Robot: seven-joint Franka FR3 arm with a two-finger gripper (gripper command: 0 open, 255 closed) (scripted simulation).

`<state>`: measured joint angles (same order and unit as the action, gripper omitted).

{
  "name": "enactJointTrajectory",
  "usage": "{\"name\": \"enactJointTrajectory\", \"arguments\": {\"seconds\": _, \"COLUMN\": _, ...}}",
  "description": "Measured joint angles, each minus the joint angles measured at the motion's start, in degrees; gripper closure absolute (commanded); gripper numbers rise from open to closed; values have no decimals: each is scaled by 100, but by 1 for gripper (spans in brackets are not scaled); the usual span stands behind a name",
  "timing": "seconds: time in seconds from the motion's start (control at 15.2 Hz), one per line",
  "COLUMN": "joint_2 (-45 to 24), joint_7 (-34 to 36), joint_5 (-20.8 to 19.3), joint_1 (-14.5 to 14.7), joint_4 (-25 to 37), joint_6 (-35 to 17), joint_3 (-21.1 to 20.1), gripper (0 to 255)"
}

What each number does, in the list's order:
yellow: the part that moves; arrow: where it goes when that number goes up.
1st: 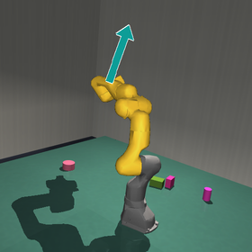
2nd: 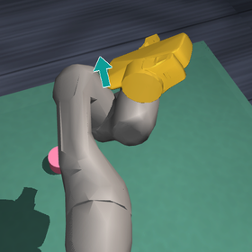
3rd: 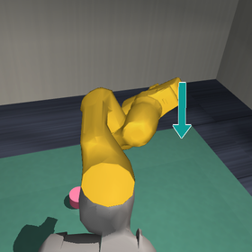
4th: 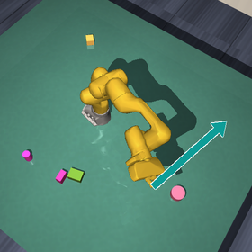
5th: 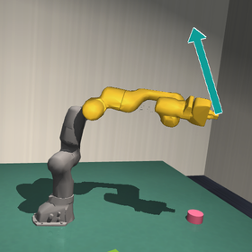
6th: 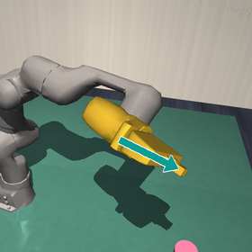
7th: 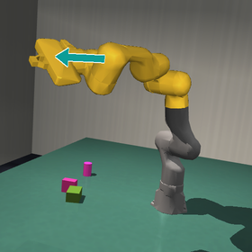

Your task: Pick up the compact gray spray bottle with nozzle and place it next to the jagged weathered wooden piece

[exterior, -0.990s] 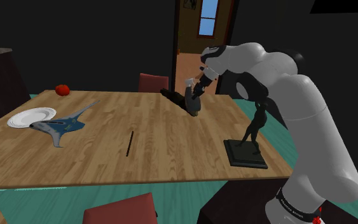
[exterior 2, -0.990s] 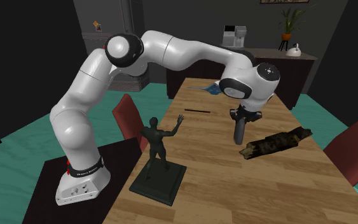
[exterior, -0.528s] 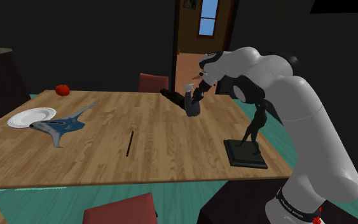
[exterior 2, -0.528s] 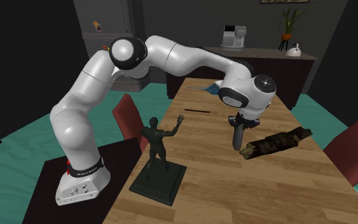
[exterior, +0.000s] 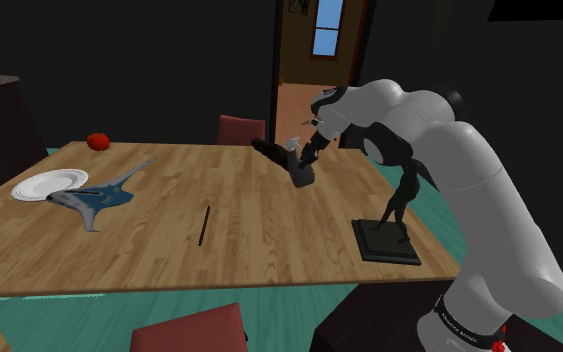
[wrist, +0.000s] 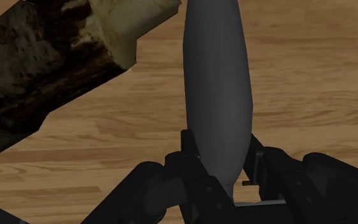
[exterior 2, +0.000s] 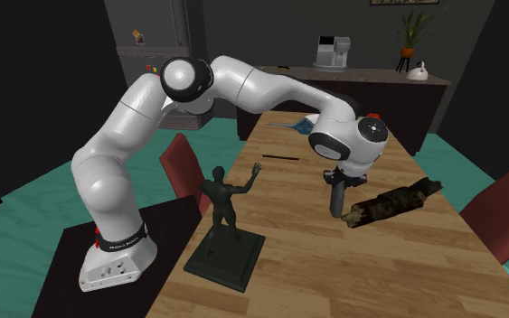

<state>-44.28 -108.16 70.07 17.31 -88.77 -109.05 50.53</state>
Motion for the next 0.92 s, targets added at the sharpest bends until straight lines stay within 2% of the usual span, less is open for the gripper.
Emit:
{"name": "enactJointTrajectory", "arguments": {"seconds": 0.2, "joint_2": 3, "joint_7": -7, "joint_5": 3, "joint_1": 9, "joint_4": -13, "joint_6": -1, "joint_3": 7, "gripper": 255}}
{"name": "enactJointTrajectory", "arguments": {"seconds": 0.26, "joint_2": -1, "joint_7": -6, "joint_5": 5, "joint_1": 7, "joint_4": -8, "joint_6": 1, "joint_3": 8, "gripper": 0}}
{"name": "enactJointTrajectory", "arguments": {"seconds": 0.66, "joint_2": -47, "joint_7": -7, "joint_5": -2, "joint_1": -18, "joint_4": -18, "joint_6": -7, "joint_3": 5, "gripper": 0}}
{"name": "enactJointTrajectory", "arguments": {"seconds": 0.92, "joint_2": 260, "joint_7": 49, "joint_5": -261, "joint_1": -31, "joint_4": -50, "joint_6": 266, "joint_3": 230, "gripper": 0}}
